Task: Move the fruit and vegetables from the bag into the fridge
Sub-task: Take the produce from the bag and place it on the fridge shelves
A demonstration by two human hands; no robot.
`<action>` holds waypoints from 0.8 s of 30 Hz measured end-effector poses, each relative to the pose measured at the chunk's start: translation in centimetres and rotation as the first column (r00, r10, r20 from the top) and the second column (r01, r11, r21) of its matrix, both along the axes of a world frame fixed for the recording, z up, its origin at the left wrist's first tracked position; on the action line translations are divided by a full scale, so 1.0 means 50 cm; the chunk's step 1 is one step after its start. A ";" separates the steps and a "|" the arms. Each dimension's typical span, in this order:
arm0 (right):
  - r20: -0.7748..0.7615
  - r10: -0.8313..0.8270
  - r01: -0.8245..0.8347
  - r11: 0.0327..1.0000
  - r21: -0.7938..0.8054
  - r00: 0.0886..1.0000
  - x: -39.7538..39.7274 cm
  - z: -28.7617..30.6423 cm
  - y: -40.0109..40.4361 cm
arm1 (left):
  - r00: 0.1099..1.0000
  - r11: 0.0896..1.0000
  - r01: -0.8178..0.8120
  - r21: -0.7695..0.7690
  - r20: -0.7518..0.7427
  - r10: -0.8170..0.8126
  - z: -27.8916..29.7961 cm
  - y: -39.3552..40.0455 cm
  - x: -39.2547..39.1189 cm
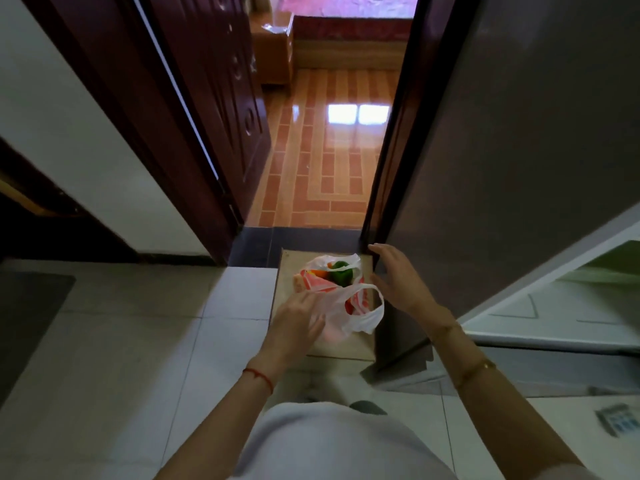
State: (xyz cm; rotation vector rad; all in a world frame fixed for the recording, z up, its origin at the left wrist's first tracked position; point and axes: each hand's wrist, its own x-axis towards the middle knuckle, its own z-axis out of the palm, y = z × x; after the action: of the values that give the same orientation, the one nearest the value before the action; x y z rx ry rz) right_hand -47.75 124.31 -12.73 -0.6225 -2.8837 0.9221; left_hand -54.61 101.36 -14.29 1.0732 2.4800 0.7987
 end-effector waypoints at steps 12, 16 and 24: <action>0.243 0.171 -0.186 0.982 0.039 0.955 -0.125 -0.142 0.061 | 0.979 0.987 0.100 -0.123 0.187 -0.076 -0.155 0.182 -0.012; 0.254 0.221 -0.242 0.969 0.057 0.942 -0.146 -0.187 0.076 | 0.952 0.979 0.083 -0.187 0.306 -0.022 -0.211 0.224 -0.013; 0.213 0.140 -0.133 0.990 -0.044 0.967 -0.173 -0.242 0.096 | 0.840 0.953 0.147 -0.263 0.542 0.020 -0.258 0.288 0.012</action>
State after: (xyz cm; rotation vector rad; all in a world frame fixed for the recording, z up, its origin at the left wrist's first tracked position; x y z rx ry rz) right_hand -56.39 129.10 -24.85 -0.5646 -3.1466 0.9716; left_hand -54.02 115.76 -27.18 0.6956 1.9838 0.5805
